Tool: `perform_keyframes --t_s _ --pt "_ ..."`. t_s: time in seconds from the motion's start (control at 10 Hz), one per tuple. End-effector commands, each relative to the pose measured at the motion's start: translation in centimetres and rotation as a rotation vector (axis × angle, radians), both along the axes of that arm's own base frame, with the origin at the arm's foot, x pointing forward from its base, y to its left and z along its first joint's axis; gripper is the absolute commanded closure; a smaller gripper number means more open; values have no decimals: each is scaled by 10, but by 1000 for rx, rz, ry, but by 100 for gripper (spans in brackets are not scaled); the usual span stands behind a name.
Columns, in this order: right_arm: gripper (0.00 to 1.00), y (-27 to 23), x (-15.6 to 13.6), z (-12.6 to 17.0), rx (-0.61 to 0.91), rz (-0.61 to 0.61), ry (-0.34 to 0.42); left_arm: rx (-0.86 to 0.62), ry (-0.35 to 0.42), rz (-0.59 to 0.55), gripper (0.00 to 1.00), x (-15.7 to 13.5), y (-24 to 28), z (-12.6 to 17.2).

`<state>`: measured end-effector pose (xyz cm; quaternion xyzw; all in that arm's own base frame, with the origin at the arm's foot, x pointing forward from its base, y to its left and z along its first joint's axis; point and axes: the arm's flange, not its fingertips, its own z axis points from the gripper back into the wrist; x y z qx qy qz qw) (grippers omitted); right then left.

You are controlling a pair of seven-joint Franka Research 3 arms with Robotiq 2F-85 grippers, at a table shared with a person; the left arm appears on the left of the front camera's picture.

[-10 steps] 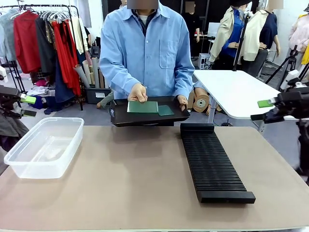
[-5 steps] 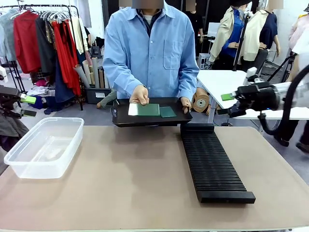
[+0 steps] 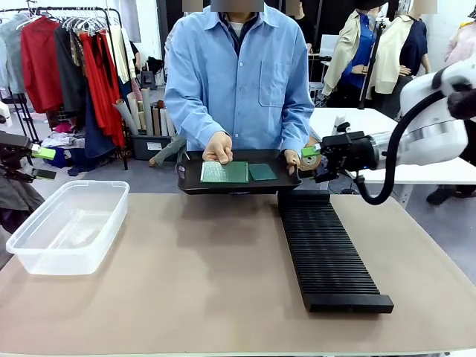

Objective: Sort PCBs into racks and boxes based on the side picked up.
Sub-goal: Pick up the Blank PCB handed by the Human.

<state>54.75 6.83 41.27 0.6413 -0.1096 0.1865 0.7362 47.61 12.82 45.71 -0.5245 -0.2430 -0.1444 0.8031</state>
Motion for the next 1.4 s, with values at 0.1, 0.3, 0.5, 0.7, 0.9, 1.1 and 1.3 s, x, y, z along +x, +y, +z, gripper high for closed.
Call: perform_keyframes --t_s 0.1,0.3,0.5,0.7,0.9,1.1,1.3 --pt "0 22 35 -21 44 -29 -7 -1 -1 1 0 -1 0 0" --pt "0 34 40 -32 70 -81 -34 -1 -1 1 0 -1 0 0" --pt "0 53 45 -43 81 -139 -98 -1 -1 1 0 -1 0 0" --pt "0 69 45 -44 92 -133 -140 -1 -1 1 0 -1 0 0" --pt "0 92 44 -46 100 -118 -133 -1 -1 1 0 -1 0 0" --pt "0 108 42 -46 101 -116 -137 -1 -1 1 0 -1 0 0" --pt "0 127 38 -51 106 -74 -118 -1 -1 1 0 -1 0 0"
